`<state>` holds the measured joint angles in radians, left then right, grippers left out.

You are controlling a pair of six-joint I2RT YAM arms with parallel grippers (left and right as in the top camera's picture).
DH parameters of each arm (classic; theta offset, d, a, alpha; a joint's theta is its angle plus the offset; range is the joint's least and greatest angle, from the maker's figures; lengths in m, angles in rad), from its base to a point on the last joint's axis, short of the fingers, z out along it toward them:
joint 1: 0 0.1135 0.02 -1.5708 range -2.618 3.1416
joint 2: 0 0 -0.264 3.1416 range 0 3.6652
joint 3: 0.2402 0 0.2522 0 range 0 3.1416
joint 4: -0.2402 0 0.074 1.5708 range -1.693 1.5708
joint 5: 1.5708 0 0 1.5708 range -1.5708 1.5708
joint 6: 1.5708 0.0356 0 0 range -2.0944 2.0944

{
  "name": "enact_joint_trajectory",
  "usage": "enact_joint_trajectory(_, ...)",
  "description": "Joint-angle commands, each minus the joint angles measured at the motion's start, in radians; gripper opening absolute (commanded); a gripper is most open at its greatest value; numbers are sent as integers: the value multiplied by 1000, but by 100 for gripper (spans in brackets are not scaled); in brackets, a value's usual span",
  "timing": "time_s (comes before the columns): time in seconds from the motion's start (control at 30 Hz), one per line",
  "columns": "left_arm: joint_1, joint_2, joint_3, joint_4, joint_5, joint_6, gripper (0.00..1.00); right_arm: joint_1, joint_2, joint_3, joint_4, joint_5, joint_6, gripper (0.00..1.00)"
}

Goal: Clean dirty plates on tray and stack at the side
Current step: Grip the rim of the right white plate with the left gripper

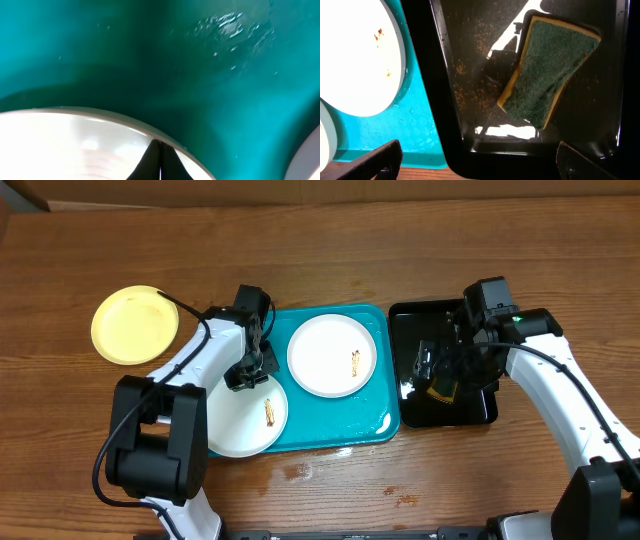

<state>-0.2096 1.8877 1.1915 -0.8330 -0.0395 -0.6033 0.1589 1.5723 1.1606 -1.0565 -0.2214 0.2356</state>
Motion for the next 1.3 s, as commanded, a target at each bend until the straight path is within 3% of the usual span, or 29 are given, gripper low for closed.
enact_joint_trajectory(0.0,2,9,-6,45,-20,31,4,4,-1,17,4,3,-1,100)
enact_joint_trajectory(0.33,2,8,1,216,-24,223,10,4,-1,17,4,3,-1,100)
enact_joint_trajectory(0.5,2,8,130,108,-24,327,20,4,-1,17,4,3,-1,100)
enact_joint_trajectory(0.67,-7,8,288,-30,47,327,26,4,-1,17,4,3,-1,100)
enact_joint_trajectory(0.83,-40,15,281,-14,105,327,44,4,-1,17,4,3,-1,100)
enact_joint_trajectory(0.93,-53,23,242,18,102,316,47,4,-1,17,4,3,-1,100)
enact_joint_trajectory(1.27,-66,26,136,141,145,312,45,4,-1,17,4,3,-1,100)
